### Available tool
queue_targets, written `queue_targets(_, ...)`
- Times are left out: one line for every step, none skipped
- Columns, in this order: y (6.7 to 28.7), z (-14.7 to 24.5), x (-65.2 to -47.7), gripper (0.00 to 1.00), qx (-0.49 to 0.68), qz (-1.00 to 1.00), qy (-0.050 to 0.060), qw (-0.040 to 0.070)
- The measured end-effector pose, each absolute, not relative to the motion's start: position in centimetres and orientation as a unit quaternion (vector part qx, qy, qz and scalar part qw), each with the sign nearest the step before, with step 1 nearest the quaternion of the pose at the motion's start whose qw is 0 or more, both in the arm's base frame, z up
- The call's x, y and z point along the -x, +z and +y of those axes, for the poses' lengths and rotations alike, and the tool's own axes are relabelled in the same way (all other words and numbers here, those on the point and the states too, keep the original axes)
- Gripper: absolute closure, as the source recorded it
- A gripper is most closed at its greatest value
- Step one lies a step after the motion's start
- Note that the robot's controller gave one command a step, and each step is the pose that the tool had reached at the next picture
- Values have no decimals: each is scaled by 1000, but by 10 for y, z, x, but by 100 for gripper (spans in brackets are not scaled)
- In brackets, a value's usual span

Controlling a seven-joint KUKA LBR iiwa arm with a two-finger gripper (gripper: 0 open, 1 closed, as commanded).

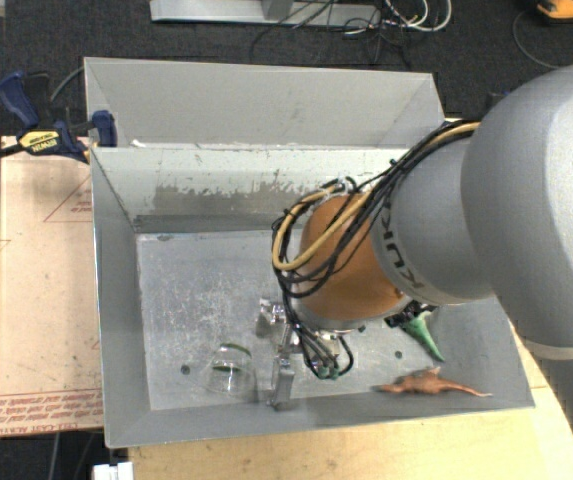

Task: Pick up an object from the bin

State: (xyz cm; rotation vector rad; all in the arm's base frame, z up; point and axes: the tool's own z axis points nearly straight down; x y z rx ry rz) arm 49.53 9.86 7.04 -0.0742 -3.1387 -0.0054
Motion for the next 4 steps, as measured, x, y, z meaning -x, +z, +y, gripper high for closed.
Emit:
queue_targets(138, 108, -514, 0, -135, -991, -1, -3)
queue_targets(99, 174, -483, 0, 11, -1000, -3, 1)
queue_targets(74, 134, -500, 0, -318, -948, -1, -5)
queue_targets(72, 82, -496, 100, -29, -1000, -5, -1)
